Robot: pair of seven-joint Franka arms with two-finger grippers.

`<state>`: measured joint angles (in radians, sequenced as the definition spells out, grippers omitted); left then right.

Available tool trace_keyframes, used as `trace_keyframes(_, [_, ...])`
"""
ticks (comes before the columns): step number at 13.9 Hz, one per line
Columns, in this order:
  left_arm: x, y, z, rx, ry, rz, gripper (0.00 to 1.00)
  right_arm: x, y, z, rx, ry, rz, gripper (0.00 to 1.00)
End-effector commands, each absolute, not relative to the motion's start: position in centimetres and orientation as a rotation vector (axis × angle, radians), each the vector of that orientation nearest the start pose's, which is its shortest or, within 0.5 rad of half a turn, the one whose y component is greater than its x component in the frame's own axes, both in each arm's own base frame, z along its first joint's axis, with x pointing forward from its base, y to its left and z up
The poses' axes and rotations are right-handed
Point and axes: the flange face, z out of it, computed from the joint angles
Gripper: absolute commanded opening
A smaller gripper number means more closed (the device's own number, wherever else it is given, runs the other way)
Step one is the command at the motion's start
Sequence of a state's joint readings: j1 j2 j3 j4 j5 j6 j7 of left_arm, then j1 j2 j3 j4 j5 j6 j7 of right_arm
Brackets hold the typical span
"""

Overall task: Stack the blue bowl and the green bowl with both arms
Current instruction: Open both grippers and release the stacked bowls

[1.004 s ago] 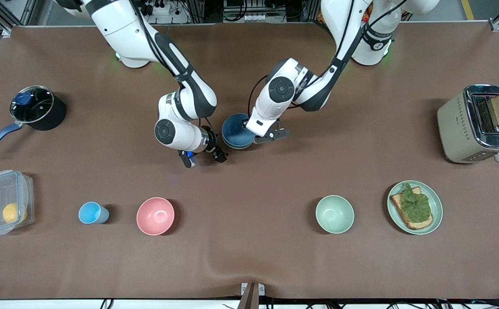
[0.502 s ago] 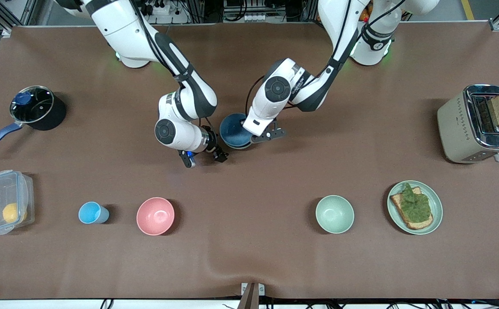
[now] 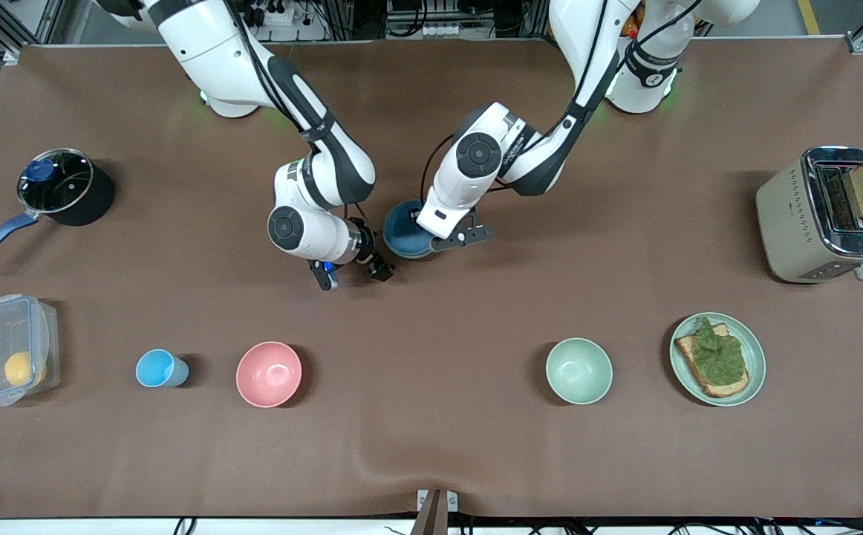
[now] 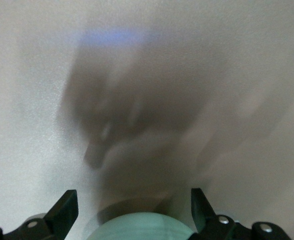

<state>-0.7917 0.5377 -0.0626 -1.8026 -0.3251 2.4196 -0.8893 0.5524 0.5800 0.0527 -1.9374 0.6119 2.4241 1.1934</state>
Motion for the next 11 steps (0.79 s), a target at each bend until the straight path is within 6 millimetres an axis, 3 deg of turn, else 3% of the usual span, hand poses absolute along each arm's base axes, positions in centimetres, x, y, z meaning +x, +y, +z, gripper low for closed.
trace_keyframes(1, [45.4,-48.2,29.7,-3.318,-0.526,0.172,1.0,50.1,34.9,18.0,-2.471,1.514,0.575,1.0])
trace_keyframes(3, [47.4,-46.6,31.8,-3.3,-0.525,0.112,1.0,50.1,34.6,18.6,-2.502,1.49,0.601,1.0])
trace_keyframes(5, [50.8,-44.1,33.9,-3.264,-0.56,0.079,1.0,50.4,33.7,19.7,-2.548,1.463,0.612,1.0])
trace_keyframes(8, [55.9,-38.9,37.1,-3.209,-0.654,0.058,1.0,51.0,31.2,21.9,-2.652,1.427,0.672,1.0])
trace_keyframes(11, [60.5,-32.4,40.0,-3.151,-0.7,-0.024,1.0,51.8,28.8,24.1,-2.695,1.4,0.684,1.0])
